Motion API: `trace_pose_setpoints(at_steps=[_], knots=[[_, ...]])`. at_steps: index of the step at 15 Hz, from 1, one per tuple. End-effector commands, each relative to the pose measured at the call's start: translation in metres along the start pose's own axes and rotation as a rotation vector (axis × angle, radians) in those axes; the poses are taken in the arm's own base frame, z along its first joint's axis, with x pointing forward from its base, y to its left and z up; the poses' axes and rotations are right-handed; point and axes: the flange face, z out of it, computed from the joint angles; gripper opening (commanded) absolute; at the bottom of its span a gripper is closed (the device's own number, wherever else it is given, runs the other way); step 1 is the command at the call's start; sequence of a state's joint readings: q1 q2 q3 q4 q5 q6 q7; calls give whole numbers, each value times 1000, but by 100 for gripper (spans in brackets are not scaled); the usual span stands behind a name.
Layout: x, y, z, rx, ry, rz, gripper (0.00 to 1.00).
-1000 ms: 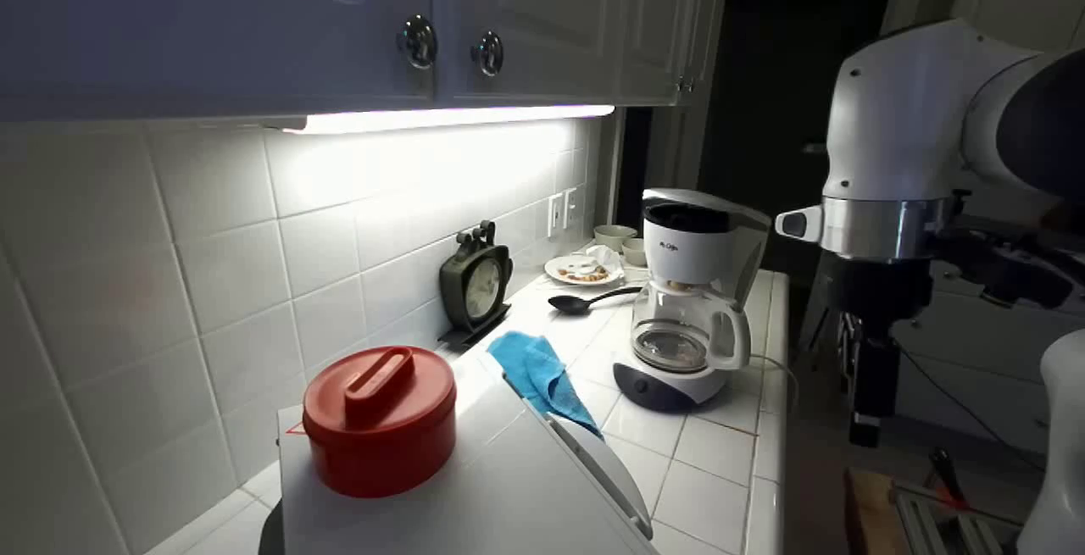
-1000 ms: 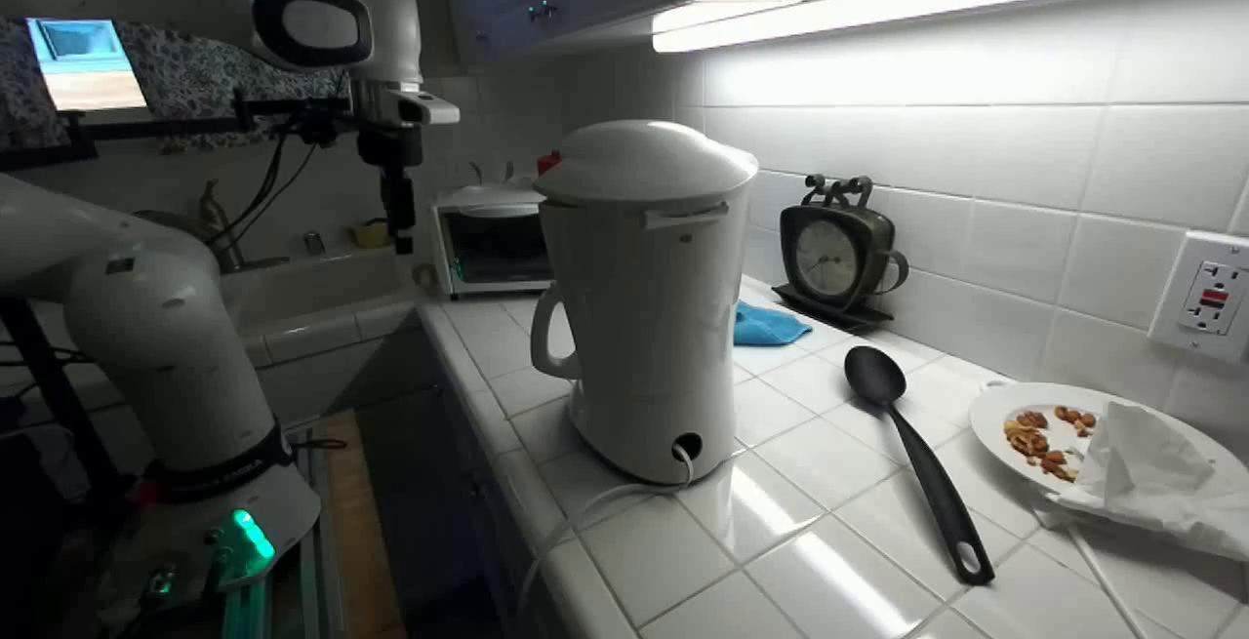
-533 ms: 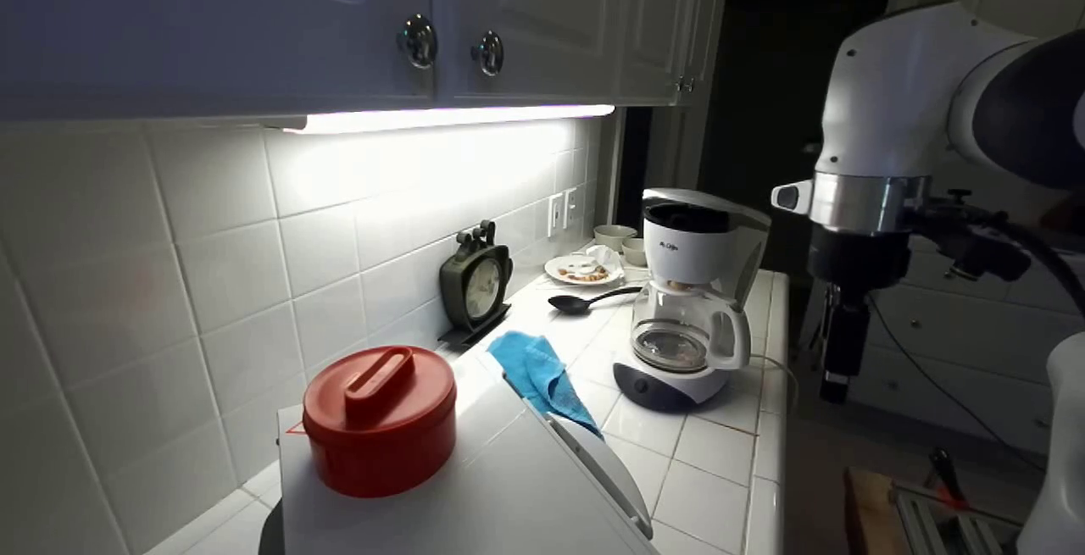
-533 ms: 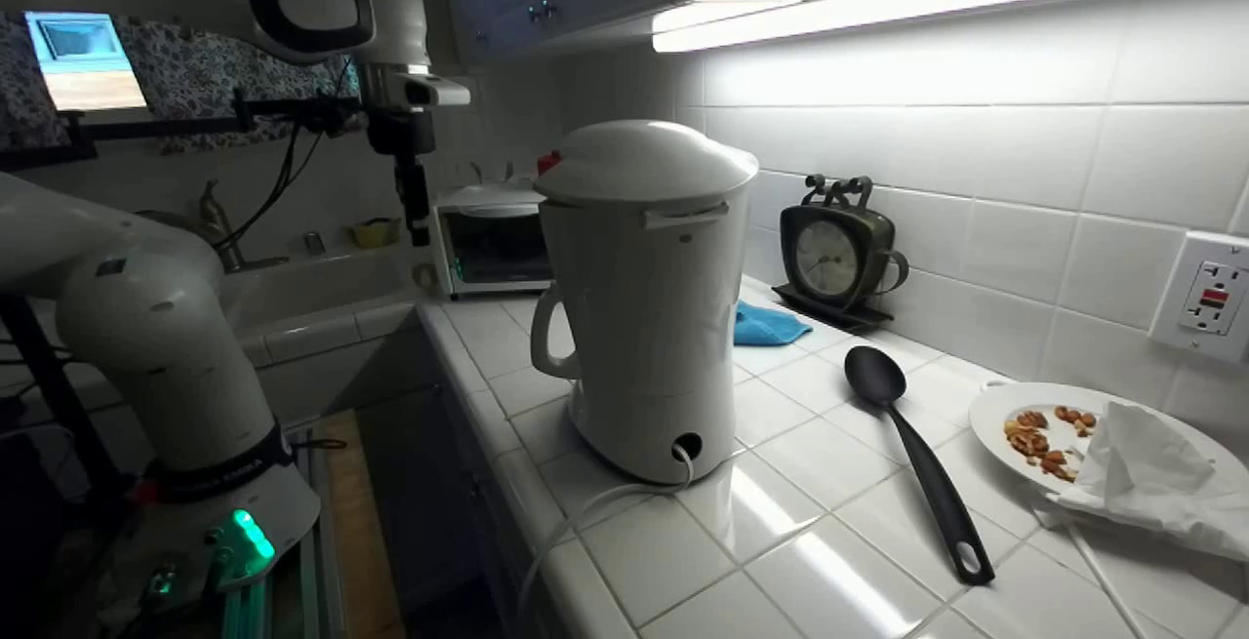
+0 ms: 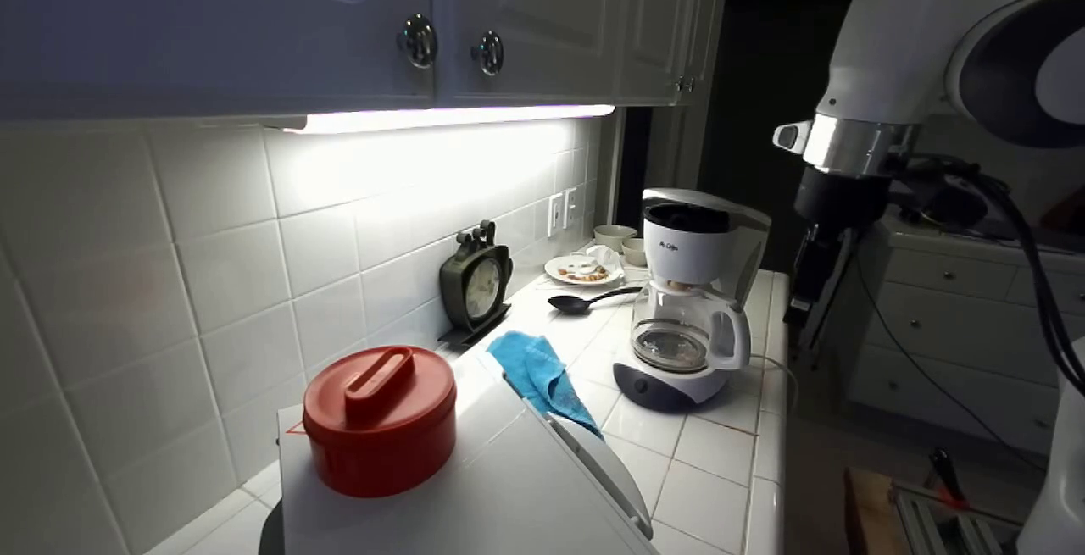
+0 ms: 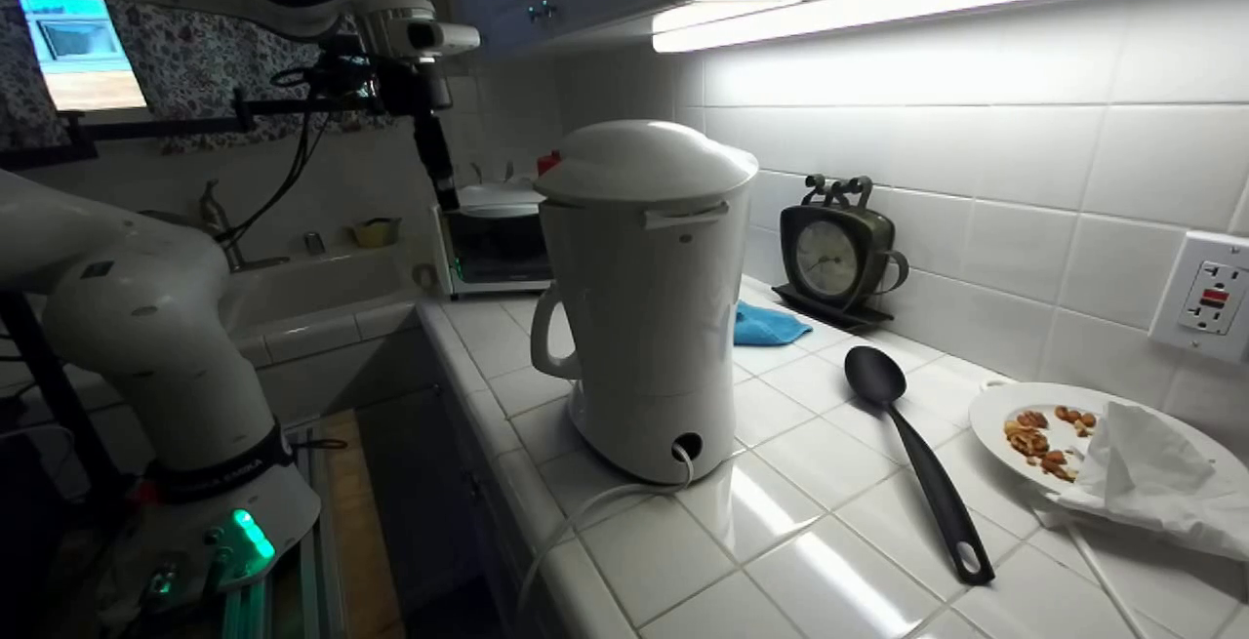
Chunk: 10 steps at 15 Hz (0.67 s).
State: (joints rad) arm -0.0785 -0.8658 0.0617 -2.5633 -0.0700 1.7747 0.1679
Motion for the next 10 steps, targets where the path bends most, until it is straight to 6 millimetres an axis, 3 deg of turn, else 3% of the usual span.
trace_pose_setpoints(at_steps=[1, 10], knots=[[-2, -5, -7, -34, 6, -50, 100], [24, 20, -39, -401, 181, -309, 100]])
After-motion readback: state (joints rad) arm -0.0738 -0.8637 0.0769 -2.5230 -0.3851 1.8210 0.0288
